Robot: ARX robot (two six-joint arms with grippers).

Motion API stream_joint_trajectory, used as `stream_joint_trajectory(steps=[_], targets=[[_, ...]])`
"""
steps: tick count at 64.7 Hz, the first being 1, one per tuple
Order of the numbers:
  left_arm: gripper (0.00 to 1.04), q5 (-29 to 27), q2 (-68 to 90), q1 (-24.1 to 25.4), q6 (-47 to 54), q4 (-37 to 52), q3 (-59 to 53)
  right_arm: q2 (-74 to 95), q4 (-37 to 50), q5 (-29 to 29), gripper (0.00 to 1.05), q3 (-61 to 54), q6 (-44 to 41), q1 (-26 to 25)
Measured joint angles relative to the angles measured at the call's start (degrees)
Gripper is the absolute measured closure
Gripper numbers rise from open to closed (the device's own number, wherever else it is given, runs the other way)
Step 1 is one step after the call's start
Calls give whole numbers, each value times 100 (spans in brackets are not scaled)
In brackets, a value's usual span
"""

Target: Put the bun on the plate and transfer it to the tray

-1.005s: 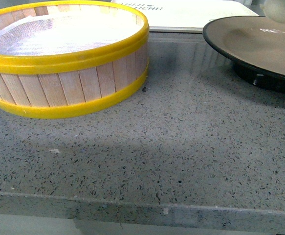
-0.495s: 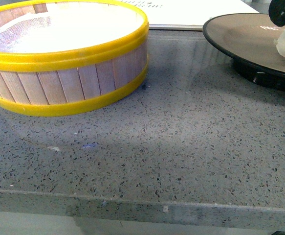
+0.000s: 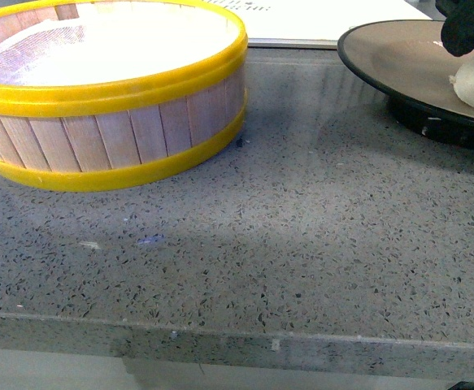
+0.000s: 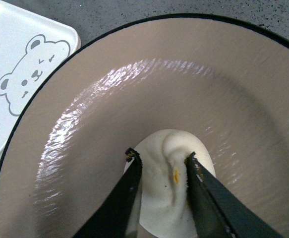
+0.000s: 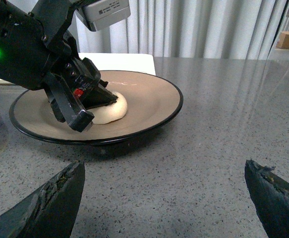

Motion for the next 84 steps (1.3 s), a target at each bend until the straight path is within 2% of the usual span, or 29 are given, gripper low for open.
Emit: stream_joint_trajectory(steps=[8, 26, 34, 42, 51, 56, 64, 67, 70, 73, 78, 84], targets=[[47, 55, -4, 55, -11, -120, 140, 0, 0, 0, 9, 0, 0, 0], [5, 175, -463, 323, -212, -103, 208, 0, 0, 2, 9, 0, 0, 0], [7, 210, -1193, 588, -380, 219, -260, 0, 0, 0, 9, 0, 0, 0], [7, 164, -2457, 1062, -476, 758, -1303, 0, 0, 2, 9, 0, 0, 0], [7, 216, -4144, 1805, -481, 1014, -2868, 0, 0, 2, 9, 0, 0, 0], [7, 498, -5154, 2371, -520, 894, -3838, 0, 0, 0, 9, 0, 0, 0], [7, 920, -6052, 3086, -538, 758, -4710, 0, 0, 2, 9, 0, 0, 0], [7, 916, -6266, 3296, -599, 800, -4942, 0, 0, 2, 9, 0, 0, 0], [14, 466, -6494, 3462, -887, 1327, -5320, 0, 0, 0, 9, 0, 0, 0], [27, -44, -6883, 3755, -1451, 2227, -6052, 0, 0, 0, 9, 0, 0, 0], [43, -72, -7276, 4000, -1794, 2723, -6767, 0, 0, 2, 9, 0, 0, 0], [62, 170, -7597, 4133, -1932, 2977, -7429, 0, 0, -2, 9, 0, 0, 0]])
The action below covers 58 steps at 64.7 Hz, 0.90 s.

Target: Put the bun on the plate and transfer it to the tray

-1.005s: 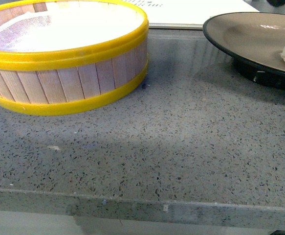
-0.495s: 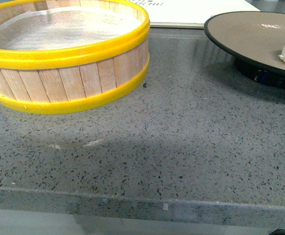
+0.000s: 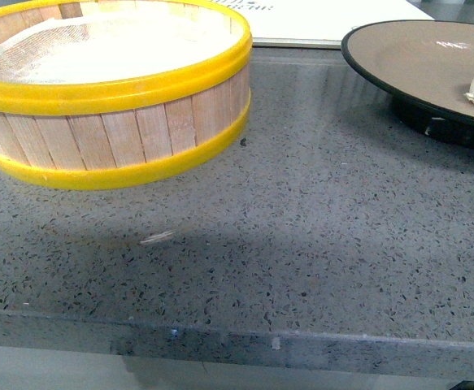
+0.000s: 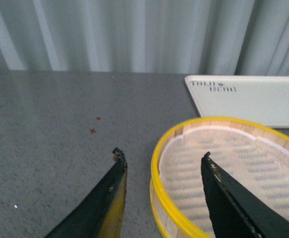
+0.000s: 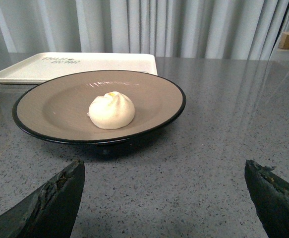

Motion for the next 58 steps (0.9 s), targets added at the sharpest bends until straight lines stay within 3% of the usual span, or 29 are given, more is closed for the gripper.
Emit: stream_joint_trajectory(steps=[15, 24, 58], targets=[[101, 219, -588, 262, -83, 271, -896, 0, 0, 0, 9, 0, 0, 0], [101, 734, -911, 691, -105, 306, -1290, 0, 0, 2, 9, 0, 0, 0], [101, 763, -2017, 811, -122, 63, -2105, 0, 0, 2, 9, 0, 0, 0]])
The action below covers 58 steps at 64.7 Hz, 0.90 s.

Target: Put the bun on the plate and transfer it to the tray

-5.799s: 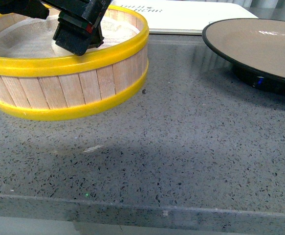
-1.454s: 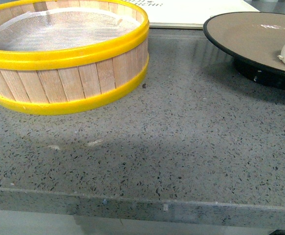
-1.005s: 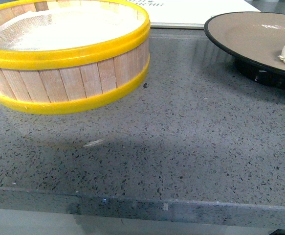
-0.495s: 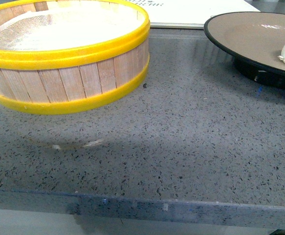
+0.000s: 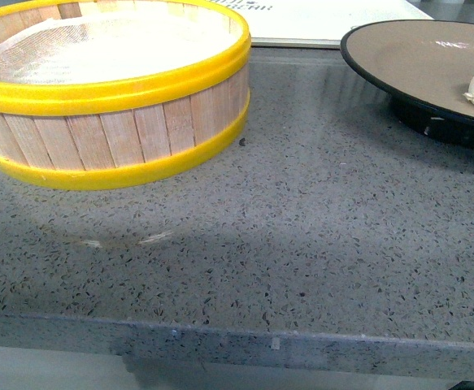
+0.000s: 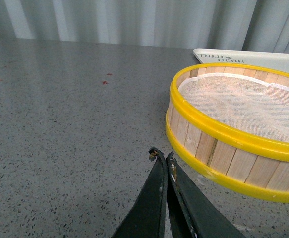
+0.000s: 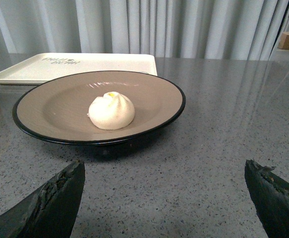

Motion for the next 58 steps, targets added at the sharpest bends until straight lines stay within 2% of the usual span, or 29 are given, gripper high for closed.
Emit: stream_joint_trajectory(steps=[51, 58], targets=[[101, 4, -1296, 0, -2, -817, -302, 0, 0, 0, 9, 0, 0, 0], [101, 13, -2059, 0, -2, -1768, -302, 0, 0, 2, 9, 0, 0, 0]])
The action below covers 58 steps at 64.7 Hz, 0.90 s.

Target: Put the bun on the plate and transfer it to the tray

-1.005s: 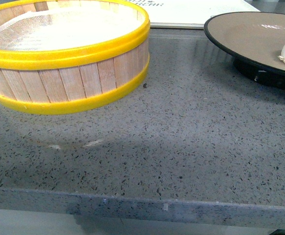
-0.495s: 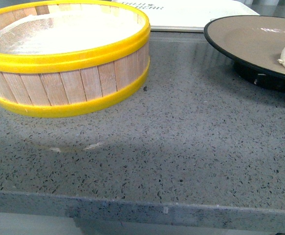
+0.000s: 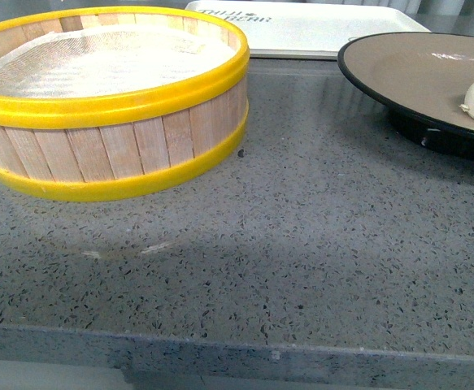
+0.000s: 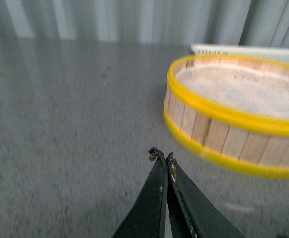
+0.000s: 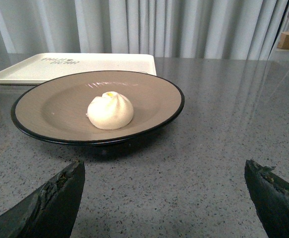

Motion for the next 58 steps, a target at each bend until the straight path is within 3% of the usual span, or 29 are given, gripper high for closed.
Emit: stream_joint_trajectory(steps=[19, 45, 47, 51, 55, 58], targets=[[100, -2, -229, 0, -4, -79, 0, 0, 0, -2, 9, 0, 0, 0], [34, -4, -229, 0, -2, -79, 0, 0, 0, -2, 9, 0, 0, 0], [27, -4, -229, 0, -2, -79, 0, 74, 0, 297, 9, 13, -179, 90], [16, -9, -229, 0, -2, -79, 0, 562, 378, 828, 9, 116, -577, 144], [5, 0, -229, 0, 2, -79, 0, 1423, 1128, 636, 9, 391, -678, -96], [6, -2, -229, 0, 0, -79, 0, 1917, 1596, 435, 9, 579, -675, -260]])
